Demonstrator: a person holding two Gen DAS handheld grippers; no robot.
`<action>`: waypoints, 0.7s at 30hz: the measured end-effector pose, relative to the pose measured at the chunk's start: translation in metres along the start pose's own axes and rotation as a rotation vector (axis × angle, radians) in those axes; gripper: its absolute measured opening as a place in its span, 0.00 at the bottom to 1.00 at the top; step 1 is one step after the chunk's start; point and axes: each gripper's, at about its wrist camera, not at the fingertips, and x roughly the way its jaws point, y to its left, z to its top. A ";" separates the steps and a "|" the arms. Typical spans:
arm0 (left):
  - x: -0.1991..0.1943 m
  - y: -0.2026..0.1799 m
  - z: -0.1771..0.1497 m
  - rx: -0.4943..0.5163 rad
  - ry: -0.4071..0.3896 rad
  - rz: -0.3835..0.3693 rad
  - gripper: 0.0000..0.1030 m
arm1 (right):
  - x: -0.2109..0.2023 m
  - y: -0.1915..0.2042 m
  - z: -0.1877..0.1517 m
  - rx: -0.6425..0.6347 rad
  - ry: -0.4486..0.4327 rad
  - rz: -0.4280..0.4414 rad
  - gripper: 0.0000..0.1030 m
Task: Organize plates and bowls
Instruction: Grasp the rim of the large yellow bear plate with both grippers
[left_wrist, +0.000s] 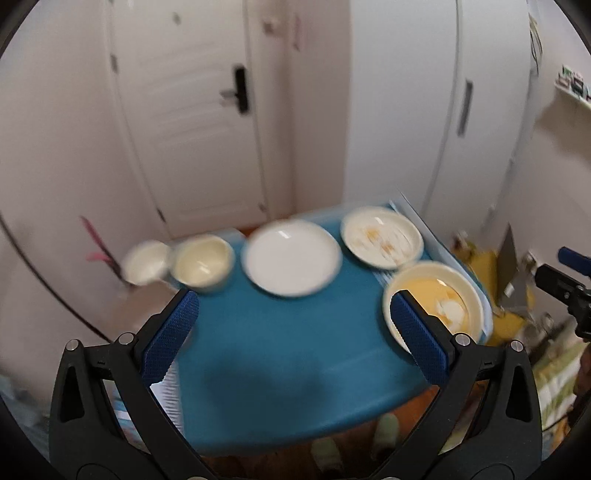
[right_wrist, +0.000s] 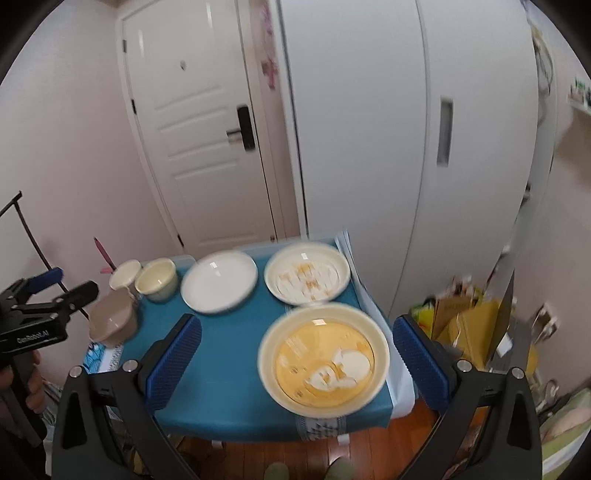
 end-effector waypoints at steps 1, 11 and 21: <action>0.011 -0.007 -0.002 -0.003 0.020 -0.016 1.00 | 0.006 -0.005 -0.001 0.010 0.016 0.007 1.00; 0.158 -0.088 -0.052 -0.076 0.324 -0.114 0.72 | 0.121 -0.102 -0.040 0.058 0.289 0.159 0.69; 0.216 -0.120 -0.078 -0.188 0.440 -0.114 0.39 | 0.200 -0.141 -0.046 0.012 0.414 0.294 0.38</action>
